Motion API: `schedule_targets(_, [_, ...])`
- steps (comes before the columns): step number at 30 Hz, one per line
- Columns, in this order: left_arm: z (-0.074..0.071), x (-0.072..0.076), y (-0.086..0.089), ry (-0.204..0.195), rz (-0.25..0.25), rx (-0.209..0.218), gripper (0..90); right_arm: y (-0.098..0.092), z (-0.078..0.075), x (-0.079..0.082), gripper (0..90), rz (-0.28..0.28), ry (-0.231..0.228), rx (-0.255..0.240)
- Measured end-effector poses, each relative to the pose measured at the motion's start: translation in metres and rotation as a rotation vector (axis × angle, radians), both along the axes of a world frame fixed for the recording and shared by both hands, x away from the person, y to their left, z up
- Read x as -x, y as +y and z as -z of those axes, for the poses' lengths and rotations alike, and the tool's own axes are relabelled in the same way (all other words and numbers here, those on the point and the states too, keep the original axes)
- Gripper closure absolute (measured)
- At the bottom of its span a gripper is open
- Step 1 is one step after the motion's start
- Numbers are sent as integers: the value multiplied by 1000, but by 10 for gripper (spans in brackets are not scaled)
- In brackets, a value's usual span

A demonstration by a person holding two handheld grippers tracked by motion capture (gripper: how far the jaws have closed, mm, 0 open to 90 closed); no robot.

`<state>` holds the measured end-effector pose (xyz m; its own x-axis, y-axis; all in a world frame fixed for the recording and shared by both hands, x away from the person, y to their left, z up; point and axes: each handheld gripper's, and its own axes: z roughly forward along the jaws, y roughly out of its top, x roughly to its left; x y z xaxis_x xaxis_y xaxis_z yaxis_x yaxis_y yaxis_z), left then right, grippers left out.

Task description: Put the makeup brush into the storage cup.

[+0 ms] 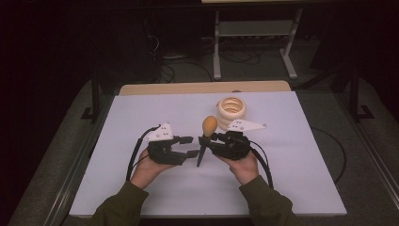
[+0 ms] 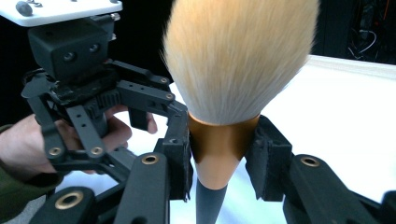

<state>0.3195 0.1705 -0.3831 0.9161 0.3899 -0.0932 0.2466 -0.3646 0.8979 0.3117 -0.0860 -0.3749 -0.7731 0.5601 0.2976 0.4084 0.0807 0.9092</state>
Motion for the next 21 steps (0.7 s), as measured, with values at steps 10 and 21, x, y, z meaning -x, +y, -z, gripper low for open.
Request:
schedule_targets(10, [0,9,26,-25,-41,51,203,-7,-4,0,623,5,-17,19])
schedule_targets(21, [3,26,61,-50,-109,103,67,-13,-9,0,623,14,-20,34])
